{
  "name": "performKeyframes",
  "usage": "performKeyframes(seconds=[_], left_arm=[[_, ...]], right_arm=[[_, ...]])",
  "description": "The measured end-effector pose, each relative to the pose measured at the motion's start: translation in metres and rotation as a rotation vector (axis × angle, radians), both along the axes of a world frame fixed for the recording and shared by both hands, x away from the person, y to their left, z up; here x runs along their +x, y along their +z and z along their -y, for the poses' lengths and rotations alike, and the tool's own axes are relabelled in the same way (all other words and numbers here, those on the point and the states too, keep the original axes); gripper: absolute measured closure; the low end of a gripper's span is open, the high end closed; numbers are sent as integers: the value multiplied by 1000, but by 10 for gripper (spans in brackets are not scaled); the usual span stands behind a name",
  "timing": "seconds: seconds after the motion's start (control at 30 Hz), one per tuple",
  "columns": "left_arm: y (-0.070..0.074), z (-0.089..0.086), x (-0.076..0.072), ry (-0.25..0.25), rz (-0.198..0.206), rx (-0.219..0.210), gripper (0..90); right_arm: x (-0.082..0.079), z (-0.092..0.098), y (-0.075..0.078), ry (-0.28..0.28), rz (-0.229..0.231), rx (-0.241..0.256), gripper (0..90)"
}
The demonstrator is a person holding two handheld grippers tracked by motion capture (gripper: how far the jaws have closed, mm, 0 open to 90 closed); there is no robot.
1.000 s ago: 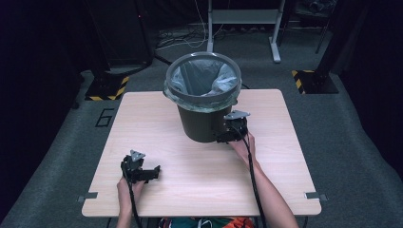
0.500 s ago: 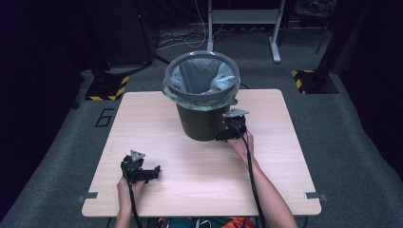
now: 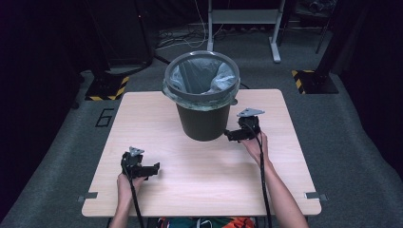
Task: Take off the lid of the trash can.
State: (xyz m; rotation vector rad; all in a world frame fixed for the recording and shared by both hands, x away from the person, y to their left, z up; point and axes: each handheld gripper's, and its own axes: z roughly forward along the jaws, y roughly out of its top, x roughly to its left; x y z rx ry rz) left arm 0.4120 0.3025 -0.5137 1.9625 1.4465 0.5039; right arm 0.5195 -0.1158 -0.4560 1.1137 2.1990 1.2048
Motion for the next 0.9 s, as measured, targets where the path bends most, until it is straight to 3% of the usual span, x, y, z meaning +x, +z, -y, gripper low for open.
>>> performKeyframes(seconds=[0.07,0.23,0.6,0.9], left_arm=[[6,1,10,-38,-7,-10,21],[13,4,27,-69,-18,-7,40],[33,2,52,-91,-19,-59,49],[54,11,72,-132,-18,-35,53]], right_arm=[[1,6,4,-4,-10,-2,26],[3,16,9,-15,-27,11,40],[8,25,17,-15,-48,14,54],[13,34,28,-26,-49,15,80]])
